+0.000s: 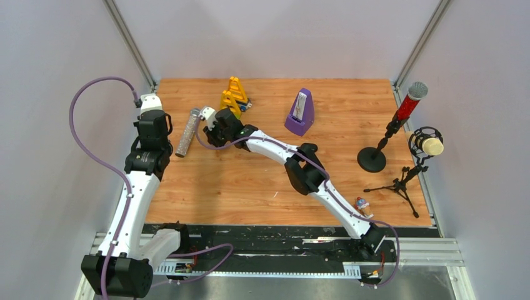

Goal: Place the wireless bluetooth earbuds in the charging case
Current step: Move the left earbud to the center of the board.

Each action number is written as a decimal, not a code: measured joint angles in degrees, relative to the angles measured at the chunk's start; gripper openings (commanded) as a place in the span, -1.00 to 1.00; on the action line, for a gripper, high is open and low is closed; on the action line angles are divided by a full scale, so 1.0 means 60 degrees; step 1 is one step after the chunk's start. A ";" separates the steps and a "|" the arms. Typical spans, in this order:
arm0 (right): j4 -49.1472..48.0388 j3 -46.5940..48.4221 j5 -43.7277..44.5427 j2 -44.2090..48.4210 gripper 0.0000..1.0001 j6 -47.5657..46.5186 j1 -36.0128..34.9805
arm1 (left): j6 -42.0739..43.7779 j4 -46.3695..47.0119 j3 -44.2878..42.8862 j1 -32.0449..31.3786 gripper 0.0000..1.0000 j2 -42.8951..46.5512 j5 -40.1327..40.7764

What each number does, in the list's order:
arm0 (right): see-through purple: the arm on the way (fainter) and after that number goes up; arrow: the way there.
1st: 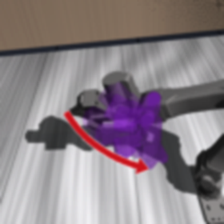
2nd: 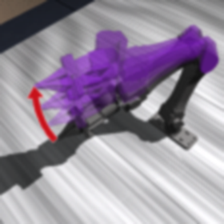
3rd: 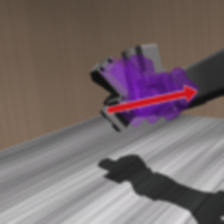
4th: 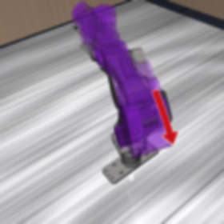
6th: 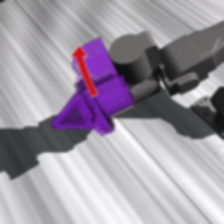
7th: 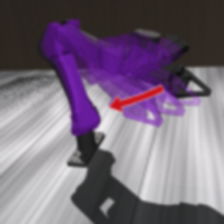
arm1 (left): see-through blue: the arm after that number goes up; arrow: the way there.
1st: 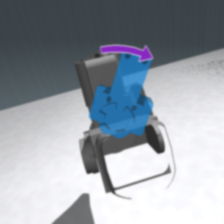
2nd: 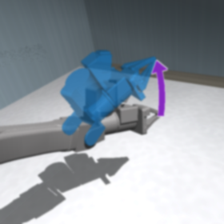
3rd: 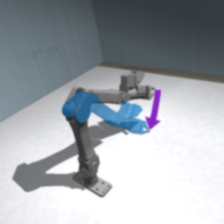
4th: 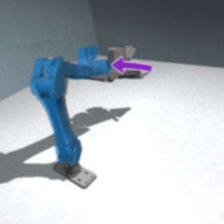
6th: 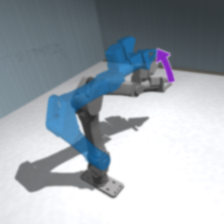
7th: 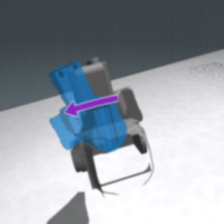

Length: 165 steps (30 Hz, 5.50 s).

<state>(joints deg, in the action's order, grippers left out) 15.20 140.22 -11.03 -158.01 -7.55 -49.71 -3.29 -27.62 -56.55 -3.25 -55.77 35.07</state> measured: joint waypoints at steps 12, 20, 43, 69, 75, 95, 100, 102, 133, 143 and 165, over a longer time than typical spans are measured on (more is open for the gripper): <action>0.0423 -0.3315 -0.1213 0.2834 -0.76 0.0623 0.0477 | -0.0004 0.0000 0.0000 -0.0018 -0.80 -0.0062 -0.0127; 0.1428 -0.7388 -0.3912 0.6732 -0.63 0.0470 0.1920 | -0.0076 -0.0025 -0.0007 -0.0022 -0.83 -0.0138 -0.0969; 0.7395 -0.9879 -0.6207 0.7209 -0.14 -0.6273 0.2291 | -0.0259 0.0033 0.0113 -0.0026 -0.80 0.0852 -0.2878; 0.2557 -1.5912 -0.3847 1.2892 -0.32 -0.6765 -0.0659 | -0.0259 0.0146 0.0295 -0.0026 -0.80 0.0841 -0.3009; 0.1610 -1.5937 -0.3162 1.2265 -0.46 -0.6688 -0.0750 | -0.0259 0.0146 0.0295 -0.0026 -0.80 0.0900 -0.3005; 0.1035 -1.6061 -0.2353 1.1777 -0.19 -0.6685 -0.0776 | -0.0259 0.0215 0.0299 -0.0026 -0.80 0.0907 -0.2983; 0.0525 -1.6061 -0.1861 1.1704 -0.22 -0.6685 -0.0776 | -0.0259 0.0215 0.0299 -0.0026 -0.80 0.0907 -0.2969; 0.0200 -1.6065 -0.1519 1.1661 -0.28 -0.6681 -0.0776 | -0.0259 0.0219 0.0299 -0.0026 -0.80 0.0903 -0.2969; 0.3308 -1.2367 -0.3960 0.9169 0.24 -1.0750 0.1144 | -0.0255 0.0219 0.0302 -0.0026 -0.80 0.0900 -0.2969; 0.5377 -1.1584 -0.4317 0.8255 0.22 -1.1865 0.1217 | -0.0255 0.0215 0.0302 -0.0026 -0.80 0.0900 -0.2969; 0.3497 -1.3081 -0.4113 0.9253 0.13 -0.6951 0.1111 | -0.0255 0.0211 0.0302 -0.0026 -0.80 0.0907 -0.2940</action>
<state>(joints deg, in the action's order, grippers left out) 36.18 61.73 -35.70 -102.50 -49.25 -43.05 -4.82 -26.35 -54.74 -3.40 -50.33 17.43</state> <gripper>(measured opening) 0.568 0.185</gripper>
